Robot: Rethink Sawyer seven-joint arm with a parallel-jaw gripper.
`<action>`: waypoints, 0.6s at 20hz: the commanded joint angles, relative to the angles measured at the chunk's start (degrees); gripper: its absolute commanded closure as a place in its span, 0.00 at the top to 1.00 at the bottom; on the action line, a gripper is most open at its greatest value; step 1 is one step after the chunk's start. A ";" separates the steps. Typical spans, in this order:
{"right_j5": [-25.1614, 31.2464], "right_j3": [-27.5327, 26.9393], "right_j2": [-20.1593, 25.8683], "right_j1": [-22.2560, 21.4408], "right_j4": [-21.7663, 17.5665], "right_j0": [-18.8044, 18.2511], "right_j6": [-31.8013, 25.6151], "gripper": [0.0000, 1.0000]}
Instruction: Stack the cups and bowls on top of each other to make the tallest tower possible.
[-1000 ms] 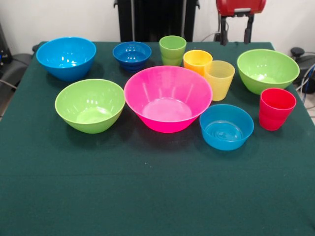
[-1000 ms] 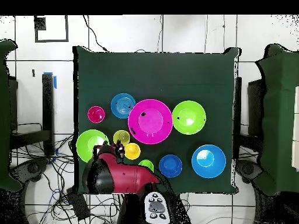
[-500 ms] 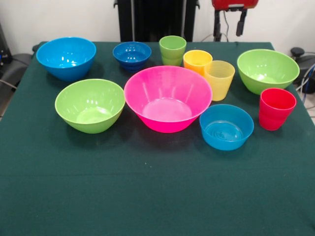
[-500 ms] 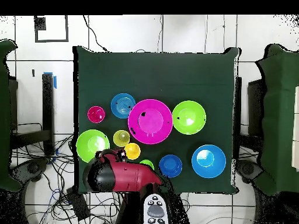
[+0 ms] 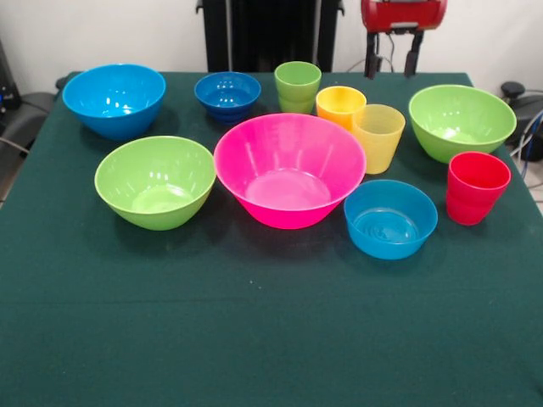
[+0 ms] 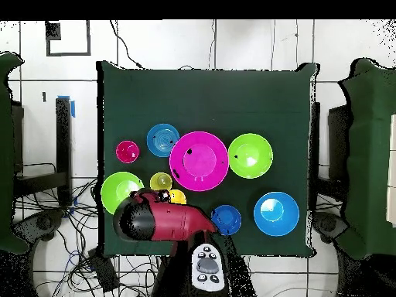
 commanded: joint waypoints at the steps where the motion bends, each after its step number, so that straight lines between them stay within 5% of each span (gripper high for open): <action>1: 7.31 -7.56 3.55 4.47 -1.81 -0.21 3.61 1.00; 12: 12.31 -15.37 3.81 6.23 0.76 0.52 5.75 1.00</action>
